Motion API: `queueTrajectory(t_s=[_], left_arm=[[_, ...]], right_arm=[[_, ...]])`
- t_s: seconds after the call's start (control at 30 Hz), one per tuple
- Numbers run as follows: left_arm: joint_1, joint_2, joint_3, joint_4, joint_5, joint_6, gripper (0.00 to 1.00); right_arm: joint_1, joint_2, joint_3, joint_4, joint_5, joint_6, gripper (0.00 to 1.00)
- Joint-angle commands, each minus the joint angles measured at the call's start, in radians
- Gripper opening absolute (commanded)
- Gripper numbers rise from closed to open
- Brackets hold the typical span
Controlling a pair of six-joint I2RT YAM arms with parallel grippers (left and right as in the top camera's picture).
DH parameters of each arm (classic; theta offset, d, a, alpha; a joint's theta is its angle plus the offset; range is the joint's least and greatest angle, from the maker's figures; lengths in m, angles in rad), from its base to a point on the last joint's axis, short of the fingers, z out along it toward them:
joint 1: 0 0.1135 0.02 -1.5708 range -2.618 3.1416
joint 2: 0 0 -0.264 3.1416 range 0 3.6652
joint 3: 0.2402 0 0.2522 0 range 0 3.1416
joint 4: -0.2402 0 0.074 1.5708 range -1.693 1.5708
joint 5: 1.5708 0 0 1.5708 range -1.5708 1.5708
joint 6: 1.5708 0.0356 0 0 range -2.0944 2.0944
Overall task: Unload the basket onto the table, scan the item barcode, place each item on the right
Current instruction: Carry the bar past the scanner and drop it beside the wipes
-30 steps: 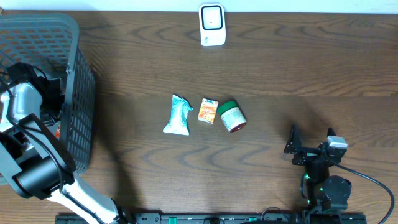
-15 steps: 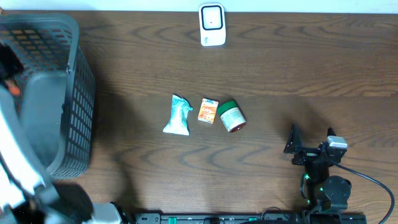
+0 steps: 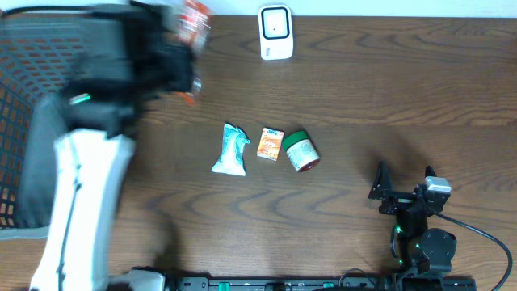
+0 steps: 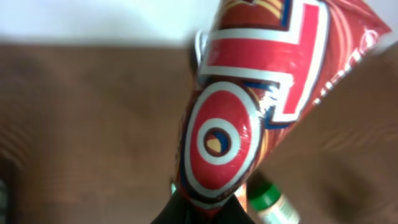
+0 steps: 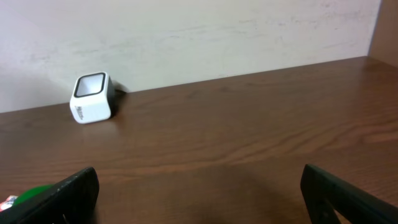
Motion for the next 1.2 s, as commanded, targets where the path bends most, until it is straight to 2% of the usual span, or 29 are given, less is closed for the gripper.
queueTrajectory(t_s=[0.0,0.17,0.37,0.6,0.8,0.9,1.07,1.13,1.17], left_arm=[[-0.109,0.118,-0.053,-0.015,-0.356,-0.152,0.07],[-0.153,0.262,-0.117,-0.023,-0.344,-0.267,0.08],[-0.173,0.399,-0.214,-0.006,-0.315,-0.297,0.07],[-0.171,0.441,-0.353,0.13,-0.316,-0.33,0.08],[-0.175,0.441,-0.395,0.135,-0.315,-0.332,0.09],[-0.172,0.441,-0.398,0.146,-0.32,-0.315,0.36],[-0.15,0.383,-0.36,0.15,-0.323,-0.29,0.67],[-0.133,0.318,-0.337,0.143,-0.323,-0.275,0.69],[-0.124,0.272,-0.327,0.141,-0.323,-0.259,0.8]], right_arm=[[0.01,-0.006,-0.002,-0.002,0.005,-0.015,0.99],[0.01,-0.006,-0.002,-0.002,0.005,-0.015,0.99],[0.01,-0.006,-0.002,-0.002,0.005,-0.015,0.99],[0.01,-0.006,-0.002,-0.002,0.005,-0.015,0.99],[0.01,-0.006,-0.002,-0.002,0.005,-0.015,0.99],[0.009,-0.006,-0.002,0.0,0.027,-0.034,0.99],[0.01,-0.006,-0.002,-0.003,-0.008,-0.038,0.99],[0.009,-0.006,-0.002,0.005,0.004,-0.041,0.99],[0.01,-0.006,-0.002,0.003,-0.017,-0.024,0.99]])
